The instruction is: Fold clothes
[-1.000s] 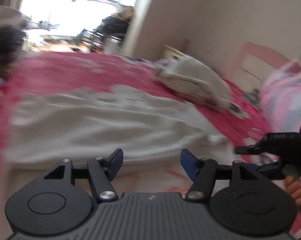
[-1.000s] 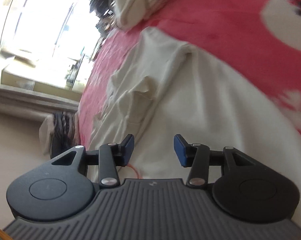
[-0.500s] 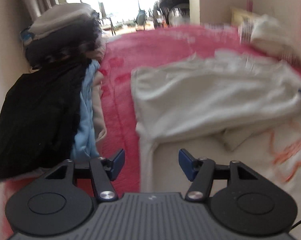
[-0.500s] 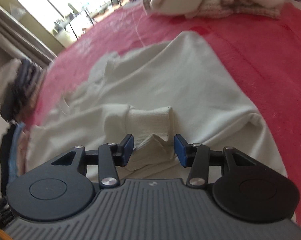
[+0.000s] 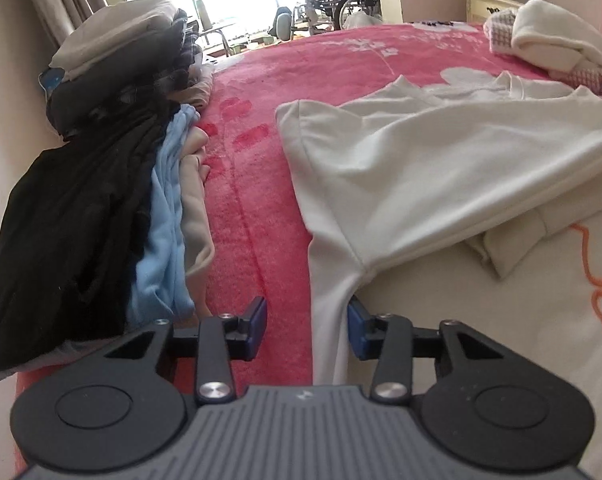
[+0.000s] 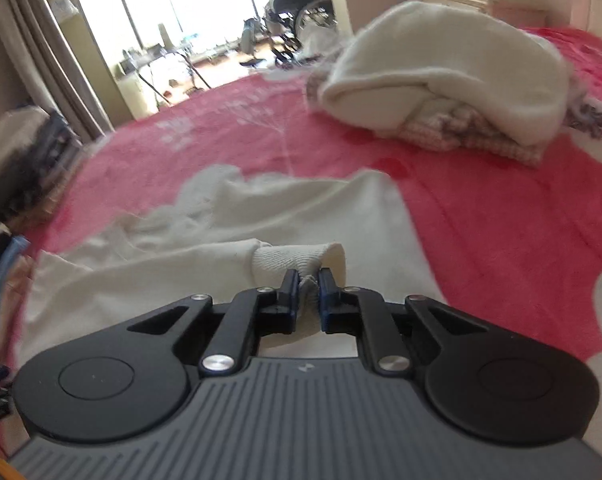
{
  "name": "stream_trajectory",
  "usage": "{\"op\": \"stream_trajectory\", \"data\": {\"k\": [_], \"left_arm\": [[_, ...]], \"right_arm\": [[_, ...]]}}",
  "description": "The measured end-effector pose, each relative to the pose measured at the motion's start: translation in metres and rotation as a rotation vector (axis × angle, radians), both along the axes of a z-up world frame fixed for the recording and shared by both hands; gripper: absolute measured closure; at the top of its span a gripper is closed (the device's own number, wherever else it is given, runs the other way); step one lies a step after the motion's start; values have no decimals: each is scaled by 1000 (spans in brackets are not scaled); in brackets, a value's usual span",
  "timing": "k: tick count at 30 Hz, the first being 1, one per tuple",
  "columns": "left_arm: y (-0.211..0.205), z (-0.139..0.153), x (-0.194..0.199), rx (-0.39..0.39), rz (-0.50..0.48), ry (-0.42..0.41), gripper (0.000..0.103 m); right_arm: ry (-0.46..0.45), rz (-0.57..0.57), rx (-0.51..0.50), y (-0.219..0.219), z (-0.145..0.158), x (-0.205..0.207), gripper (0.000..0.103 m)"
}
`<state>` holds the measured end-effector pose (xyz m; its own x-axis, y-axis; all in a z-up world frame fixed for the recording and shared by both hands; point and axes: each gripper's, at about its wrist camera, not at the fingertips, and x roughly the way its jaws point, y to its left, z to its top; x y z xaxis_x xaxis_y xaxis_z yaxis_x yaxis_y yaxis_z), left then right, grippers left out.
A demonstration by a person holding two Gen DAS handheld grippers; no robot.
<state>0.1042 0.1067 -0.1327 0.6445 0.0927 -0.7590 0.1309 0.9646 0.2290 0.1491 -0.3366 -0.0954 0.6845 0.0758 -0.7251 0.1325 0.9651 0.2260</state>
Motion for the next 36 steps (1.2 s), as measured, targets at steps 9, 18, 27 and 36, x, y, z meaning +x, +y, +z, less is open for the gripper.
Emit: {"op": "stream_trajectory", "data": {"k": [9,18,27,36], "left_arm": [[20,36,-30,6,-72,94,57],[3,97,-8,-121,-149,-35,57],[-41,4,38,-273,-112,51,59],[-28,-4,19,-285,-101,-4,57]], "right_arm": [[18,-109,-19,-23,-12,-13,76],[-104,183,-102,37,22,-9,76],[43,260,-146,38,-38,-1,79],[-49,422,-169,101,13,28,76]]}}
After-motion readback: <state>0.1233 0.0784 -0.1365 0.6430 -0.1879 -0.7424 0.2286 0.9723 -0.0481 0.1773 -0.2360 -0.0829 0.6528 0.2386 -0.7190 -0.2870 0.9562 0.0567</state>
